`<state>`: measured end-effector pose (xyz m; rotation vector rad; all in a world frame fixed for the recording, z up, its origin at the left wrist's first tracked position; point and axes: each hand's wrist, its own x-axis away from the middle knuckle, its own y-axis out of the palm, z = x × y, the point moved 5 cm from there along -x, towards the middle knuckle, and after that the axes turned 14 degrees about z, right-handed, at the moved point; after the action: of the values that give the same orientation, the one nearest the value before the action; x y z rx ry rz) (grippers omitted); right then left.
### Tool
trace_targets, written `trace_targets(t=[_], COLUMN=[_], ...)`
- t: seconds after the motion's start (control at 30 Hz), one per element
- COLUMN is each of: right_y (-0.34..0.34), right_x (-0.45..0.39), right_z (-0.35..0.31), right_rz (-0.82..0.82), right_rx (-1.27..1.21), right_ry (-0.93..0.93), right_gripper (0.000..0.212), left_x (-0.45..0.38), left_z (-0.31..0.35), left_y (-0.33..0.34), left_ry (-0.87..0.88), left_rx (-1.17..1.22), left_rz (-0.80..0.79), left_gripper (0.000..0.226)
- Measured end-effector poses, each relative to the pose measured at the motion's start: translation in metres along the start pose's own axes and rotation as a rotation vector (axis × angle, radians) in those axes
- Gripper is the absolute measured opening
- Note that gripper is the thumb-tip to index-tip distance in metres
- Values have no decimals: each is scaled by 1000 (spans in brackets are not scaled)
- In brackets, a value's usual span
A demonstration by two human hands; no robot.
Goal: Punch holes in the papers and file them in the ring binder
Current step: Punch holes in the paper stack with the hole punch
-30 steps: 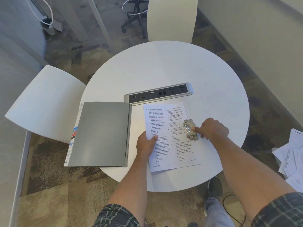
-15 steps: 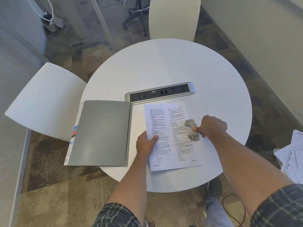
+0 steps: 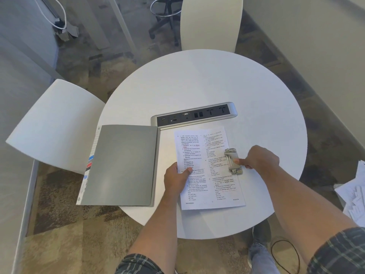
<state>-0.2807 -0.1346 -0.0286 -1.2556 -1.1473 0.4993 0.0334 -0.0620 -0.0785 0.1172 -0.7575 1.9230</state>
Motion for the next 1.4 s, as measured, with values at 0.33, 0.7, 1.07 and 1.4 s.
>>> trace_targets(t=[0.33, 0.7, 1.07, 1.4], right_y=[-10, -6, 7, 2], right_x=[17, 34, 25, 15], right_z=[-23, -18, 0, 9], right_rz=[115, 213, 120, 67], right_rx=[69, 7, -304, -315], right_ry=[-95, -84, 87, 7], right_gripper=[34, 7, 10, 20], left_x=[2, 11, 13, 12], left_z=[6, 9, 12, 13], left_y=[0, -2, 0, 1], left_ry=[34, 69, 39, 44], left_rx=[-61, -70, -70, -89], left_rz=[29, 43, 67, 78], left_gripper=[19, 22, 22, 20])
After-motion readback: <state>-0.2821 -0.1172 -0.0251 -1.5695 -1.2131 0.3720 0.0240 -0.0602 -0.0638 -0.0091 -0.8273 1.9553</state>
